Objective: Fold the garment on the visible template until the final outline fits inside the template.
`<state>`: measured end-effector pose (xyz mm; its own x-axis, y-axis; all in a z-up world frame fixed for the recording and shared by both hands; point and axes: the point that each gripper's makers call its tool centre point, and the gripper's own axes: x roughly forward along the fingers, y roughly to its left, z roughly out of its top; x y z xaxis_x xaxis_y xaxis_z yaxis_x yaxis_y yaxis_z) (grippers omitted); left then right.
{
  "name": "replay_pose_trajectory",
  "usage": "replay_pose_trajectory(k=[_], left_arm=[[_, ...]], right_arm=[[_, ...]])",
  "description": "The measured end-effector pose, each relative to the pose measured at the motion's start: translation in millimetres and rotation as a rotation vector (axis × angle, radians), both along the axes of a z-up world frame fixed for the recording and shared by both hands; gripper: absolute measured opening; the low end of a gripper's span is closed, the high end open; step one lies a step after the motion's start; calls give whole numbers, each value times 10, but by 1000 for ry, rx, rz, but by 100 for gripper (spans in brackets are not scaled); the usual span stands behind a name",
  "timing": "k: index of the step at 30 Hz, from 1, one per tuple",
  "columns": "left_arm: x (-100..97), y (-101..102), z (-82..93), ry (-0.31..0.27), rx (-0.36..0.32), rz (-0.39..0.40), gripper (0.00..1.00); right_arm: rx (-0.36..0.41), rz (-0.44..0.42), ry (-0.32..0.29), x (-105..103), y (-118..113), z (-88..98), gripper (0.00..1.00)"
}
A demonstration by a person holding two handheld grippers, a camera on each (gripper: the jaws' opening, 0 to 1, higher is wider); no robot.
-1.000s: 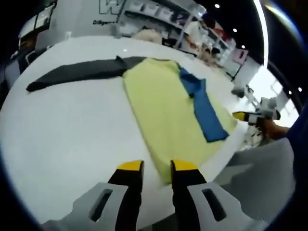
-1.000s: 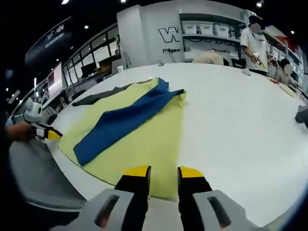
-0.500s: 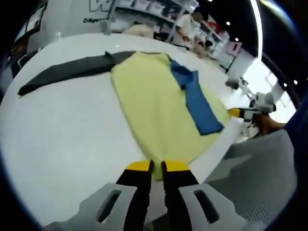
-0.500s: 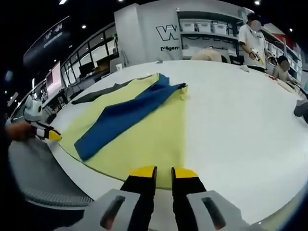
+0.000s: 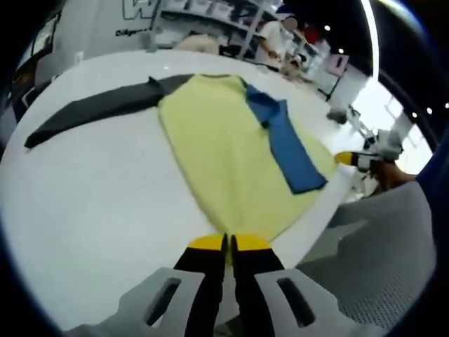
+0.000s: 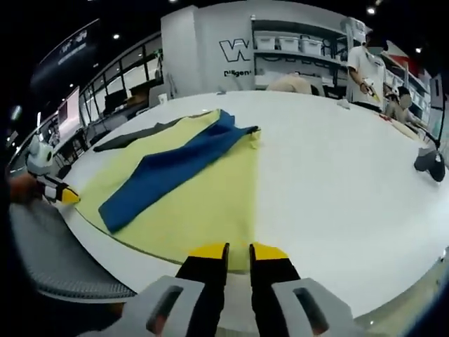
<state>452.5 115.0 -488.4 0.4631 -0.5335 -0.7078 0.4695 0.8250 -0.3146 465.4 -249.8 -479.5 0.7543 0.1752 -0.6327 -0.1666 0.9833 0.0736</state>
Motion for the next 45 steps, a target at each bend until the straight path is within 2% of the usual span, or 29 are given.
replay_pose_trajectory(k=[3,8,12,17,19,20,22,24,25,27,30,31,33,34,36,38,42,44,45], left_arm=[[-8,9,30,1,-13,10,1],[-18,29,53,4,-19,16,1],[-27,44,41,12,-14,19,1],[-86,106,73,40,-5,-9,1],[-74,99,134,17,-22,-11,2],[-64,99,138,21,-39,10,3],[-58,108,158,23,-38,30,6],[-17,149,171,-3,-28,56,11],[30,172,217,-23,-44,90,14],[98,160,303,-53,-85,121,20],[185,180,414,-105,-106,144,23],[230,125,497,-135,-149,146,23],[240,8,574,-137,-222,138,21],[235,-127,620,-128,-270,119,21],[229,-195,533,-101,-248,95,20],[192,-229,403,-70,-191,57,21],[129,-336,280,-16,-189,16,21],[121,-343,256,-7,-184,12,22],[117,-346,243,-3,-182,11,22]], right_arm=[[3,-11,22,-25,-22,-41,7],[-9,21,20,-47,75,-57,0],[-5,29,35,-77,133,-61,0],[39,54,63,-216,214,-52,2],[23,45,-9,-86,162,35,20],[25,61,-45,50,155,88,26],[4,70,-50,160,121,93,22],[-18,96,-80,352,97,137,19],[-55,138,-111,594,84,165,21],[-94,161,-146,836,70,188,25],[-141,219,-181,1172,103,191,24],[-154,231,-190,1276,107,181,24],[-181,264,-216,1558,140,144,24],[-180,259,-215,1704,147,106,23],[-170,251,-216,1838,158,105,23],[-174,254,-218,1942,159,69,22],[-144,260,-219,2088,180,18,20],[-137,265,-225,2091,217,56,16],[-133,267,-227,2099,225,58,7]])
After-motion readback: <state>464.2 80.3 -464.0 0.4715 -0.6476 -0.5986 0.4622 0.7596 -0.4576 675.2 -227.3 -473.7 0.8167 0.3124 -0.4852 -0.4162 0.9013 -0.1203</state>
